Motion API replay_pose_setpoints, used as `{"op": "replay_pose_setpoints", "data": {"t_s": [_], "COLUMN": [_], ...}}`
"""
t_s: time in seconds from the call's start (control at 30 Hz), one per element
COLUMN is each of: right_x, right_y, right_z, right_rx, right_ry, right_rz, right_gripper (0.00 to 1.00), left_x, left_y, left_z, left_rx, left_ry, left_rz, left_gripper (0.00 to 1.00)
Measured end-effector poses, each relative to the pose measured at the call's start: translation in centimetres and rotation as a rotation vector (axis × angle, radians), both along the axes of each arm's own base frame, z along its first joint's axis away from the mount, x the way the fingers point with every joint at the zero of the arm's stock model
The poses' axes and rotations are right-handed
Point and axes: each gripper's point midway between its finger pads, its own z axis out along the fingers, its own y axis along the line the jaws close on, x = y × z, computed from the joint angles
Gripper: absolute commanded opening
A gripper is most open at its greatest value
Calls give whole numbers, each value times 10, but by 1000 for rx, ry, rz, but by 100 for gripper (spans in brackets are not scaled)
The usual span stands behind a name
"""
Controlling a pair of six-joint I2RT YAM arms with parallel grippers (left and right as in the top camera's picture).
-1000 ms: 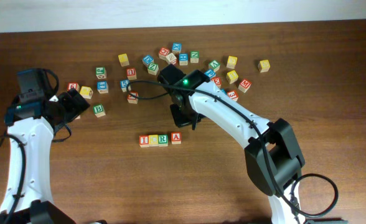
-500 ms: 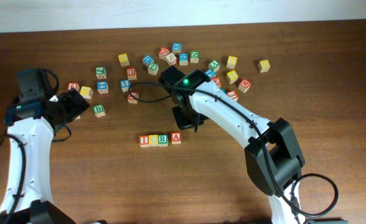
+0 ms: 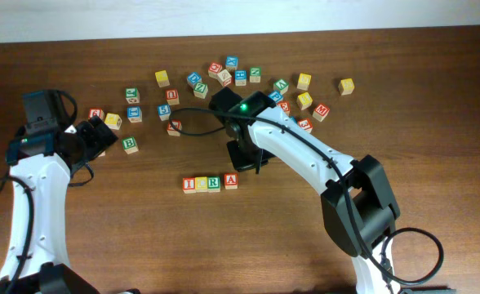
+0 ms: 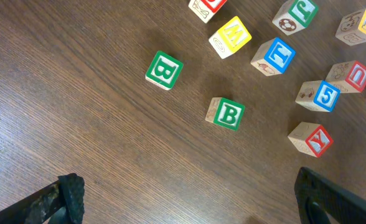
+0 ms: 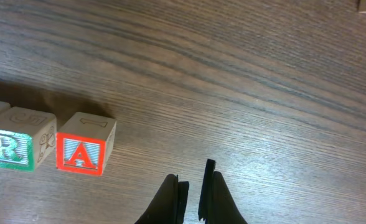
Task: Spell out ICRA
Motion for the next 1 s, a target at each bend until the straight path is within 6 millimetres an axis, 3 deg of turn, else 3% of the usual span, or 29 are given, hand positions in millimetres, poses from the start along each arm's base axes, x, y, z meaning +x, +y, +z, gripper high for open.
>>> {"op": "replay_pose_setpoints", "data": {"t_s": [0.6, 1.0], "right_x": [0, 1], "right_y": [1, 13], "right_z": [0, -1], "right_rx": [4, 66], "right_ry": [0, 8], "right_rz": [0, 1], "right_gripper": [5, 5], "left_x": [0, 0], "left_y": [0, 0], "left_z": [0, 0], "left_rx": [0, 0], "left_ry": [0, 0], "left_rz": [0, 0], "left_gripper": [99, 99]}}
